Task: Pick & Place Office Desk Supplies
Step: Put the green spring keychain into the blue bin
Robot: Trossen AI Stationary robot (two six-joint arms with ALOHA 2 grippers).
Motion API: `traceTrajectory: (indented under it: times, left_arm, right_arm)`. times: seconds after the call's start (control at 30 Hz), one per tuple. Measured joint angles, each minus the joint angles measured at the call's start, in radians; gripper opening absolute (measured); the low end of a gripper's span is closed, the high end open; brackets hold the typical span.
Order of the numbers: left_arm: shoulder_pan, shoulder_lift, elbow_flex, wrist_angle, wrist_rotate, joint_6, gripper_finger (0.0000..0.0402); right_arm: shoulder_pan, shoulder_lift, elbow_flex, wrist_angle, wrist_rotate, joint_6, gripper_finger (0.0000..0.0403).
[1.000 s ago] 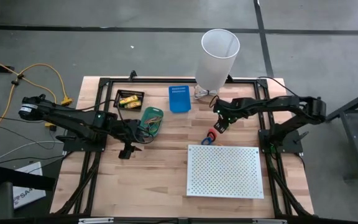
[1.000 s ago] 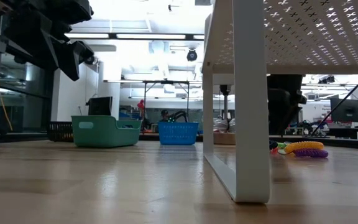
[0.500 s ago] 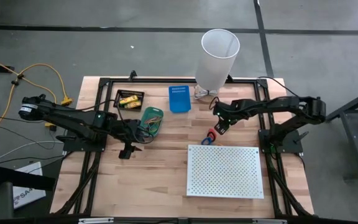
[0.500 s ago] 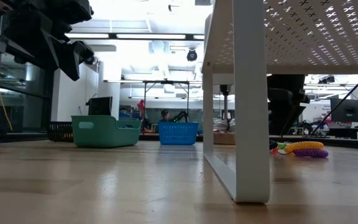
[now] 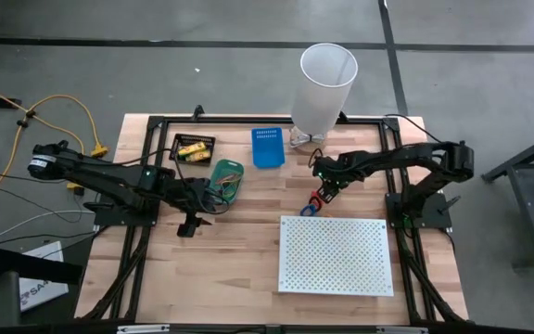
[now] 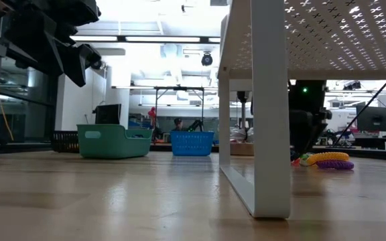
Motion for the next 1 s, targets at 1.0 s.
traceTrajectory:
  times: [1.0]
  left_arm:
    - [0.000,0.000,0.000,0.055,0.000,0.004,0.0207]
  right_arm:
    - [-0.011,0.034,0.001,0.005,-0.002,0.033,0.0118]
